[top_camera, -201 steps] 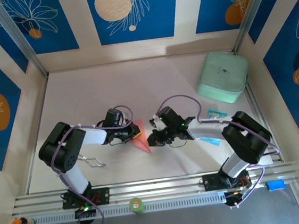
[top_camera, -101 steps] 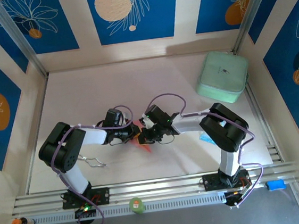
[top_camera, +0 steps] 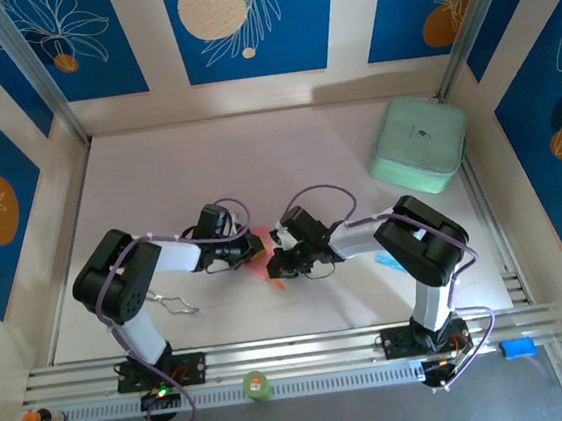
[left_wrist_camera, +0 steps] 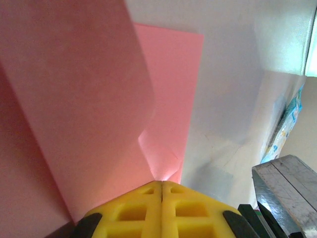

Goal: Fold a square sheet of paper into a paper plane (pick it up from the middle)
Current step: Fourth fold the wing at the center of the table.

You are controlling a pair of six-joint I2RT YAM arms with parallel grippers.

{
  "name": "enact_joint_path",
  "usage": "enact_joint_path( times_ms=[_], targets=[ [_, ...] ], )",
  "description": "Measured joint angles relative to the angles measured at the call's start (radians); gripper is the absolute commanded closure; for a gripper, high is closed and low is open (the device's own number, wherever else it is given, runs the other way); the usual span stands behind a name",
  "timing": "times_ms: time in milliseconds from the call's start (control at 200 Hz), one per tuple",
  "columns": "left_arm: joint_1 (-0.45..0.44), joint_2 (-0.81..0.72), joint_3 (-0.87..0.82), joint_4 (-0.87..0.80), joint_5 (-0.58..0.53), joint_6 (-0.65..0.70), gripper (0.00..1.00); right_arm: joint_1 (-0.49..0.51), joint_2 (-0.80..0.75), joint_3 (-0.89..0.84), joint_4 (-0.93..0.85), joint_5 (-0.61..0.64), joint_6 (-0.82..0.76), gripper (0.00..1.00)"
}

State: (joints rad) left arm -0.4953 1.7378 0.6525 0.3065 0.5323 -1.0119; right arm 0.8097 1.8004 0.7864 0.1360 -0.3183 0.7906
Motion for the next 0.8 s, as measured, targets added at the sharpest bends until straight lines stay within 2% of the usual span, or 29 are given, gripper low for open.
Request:
enact_joint_path(
  times_ms=[800],
  targets=[
    [0.0,0.001,-0.011,0.023,0.008,-0.003,0.94,0.047,-0.2,-0.216,-0.011,0.022,0.006,1.0]
  ],
)
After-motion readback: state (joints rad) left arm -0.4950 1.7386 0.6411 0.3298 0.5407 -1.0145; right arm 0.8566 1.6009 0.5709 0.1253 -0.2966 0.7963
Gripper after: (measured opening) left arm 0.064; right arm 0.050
